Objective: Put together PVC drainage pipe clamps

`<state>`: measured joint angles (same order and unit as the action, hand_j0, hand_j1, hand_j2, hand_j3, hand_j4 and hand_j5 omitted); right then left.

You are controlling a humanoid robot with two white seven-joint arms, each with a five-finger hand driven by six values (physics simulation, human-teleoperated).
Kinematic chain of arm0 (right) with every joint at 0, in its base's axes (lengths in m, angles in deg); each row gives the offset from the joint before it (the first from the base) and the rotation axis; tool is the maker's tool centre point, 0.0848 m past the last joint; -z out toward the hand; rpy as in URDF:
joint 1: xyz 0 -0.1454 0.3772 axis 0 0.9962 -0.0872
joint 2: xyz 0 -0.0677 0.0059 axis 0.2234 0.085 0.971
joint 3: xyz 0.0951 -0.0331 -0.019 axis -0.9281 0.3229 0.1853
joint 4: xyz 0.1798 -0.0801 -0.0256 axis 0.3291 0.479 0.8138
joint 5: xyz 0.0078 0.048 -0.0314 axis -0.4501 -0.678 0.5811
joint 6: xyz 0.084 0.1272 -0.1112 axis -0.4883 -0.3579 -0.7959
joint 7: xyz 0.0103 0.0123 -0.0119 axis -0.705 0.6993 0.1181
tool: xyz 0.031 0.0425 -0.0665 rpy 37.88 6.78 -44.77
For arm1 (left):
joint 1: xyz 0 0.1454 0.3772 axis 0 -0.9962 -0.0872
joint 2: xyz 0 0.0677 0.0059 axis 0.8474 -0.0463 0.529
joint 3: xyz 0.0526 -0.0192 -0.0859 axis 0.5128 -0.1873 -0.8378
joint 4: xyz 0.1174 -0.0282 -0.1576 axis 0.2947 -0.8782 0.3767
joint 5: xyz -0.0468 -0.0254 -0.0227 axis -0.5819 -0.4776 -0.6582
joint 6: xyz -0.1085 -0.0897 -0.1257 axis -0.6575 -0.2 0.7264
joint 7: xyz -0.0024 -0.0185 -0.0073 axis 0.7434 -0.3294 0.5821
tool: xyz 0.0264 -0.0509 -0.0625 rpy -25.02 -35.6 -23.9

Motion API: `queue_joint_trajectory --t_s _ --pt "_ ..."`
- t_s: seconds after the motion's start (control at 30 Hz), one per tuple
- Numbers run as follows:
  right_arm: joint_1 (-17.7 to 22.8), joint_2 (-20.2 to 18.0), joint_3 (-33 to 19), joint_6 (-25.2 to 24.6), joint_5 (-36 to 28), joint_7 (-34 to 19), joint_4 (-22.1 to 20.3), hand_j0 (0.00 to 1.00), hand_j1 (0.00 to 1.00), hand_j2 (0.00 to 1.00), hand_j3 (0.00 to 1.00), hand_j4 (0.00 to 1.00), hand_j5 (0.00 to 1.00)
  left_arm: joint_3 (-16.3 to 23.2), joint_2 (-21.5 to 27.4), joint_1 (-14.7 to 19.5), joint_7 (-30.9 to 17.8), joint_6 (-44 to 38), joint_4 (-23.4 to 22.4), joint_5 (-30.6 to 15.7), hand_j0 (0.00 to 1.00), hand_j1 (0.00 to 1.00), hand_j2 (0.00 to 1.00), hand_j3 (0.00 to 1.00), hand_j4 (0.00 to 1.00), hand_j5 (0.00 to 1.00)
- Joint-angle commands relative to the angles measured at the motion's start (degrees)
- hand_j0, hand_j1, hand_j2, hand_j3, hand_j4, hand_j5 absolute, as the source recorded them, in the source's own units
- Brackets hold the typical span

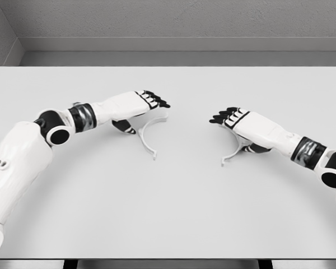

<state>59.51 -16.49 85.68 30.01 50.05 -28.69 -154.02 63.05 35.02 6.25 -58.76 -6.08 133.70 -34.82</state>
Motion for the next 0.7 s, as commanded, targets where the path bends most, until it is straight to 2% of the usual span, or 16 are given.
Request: queue_joint_trajectory --t_s 0.0,0.4,0.67 --pt "0.0 0.0 0.3 -0.1 -0.4 0.0 0.0 1.00 1.00 1.00 1.00 1.00 1.00 -0.1 -0.8 -0.1 -0.6 -0.1 0.0 -0.4 1.00 1.00 1.00 1.00 1.00 1.00" --pt "-2.2 1.7 2.7 -0.1 -0.4 -0.1 0.0 1.00 1.00 1.00 1.00 1.00 1.00 0.1 -2.4 -0.3 -0.7 -0.1 0.4 -0.4 1.00 1.00 1.00 1.00 1.00 1.00" --pt "-2.4 1.0 2.0 -0.1 -0.5 -0.1 0.2 1.00 1.00 1.00 1.00 1.00 1.00 -0.6 -3.2 -0.2 -0.7 -0.1 -0.2 -0.6 1.00 1.00 1.00 1.00 1.00 1.00"
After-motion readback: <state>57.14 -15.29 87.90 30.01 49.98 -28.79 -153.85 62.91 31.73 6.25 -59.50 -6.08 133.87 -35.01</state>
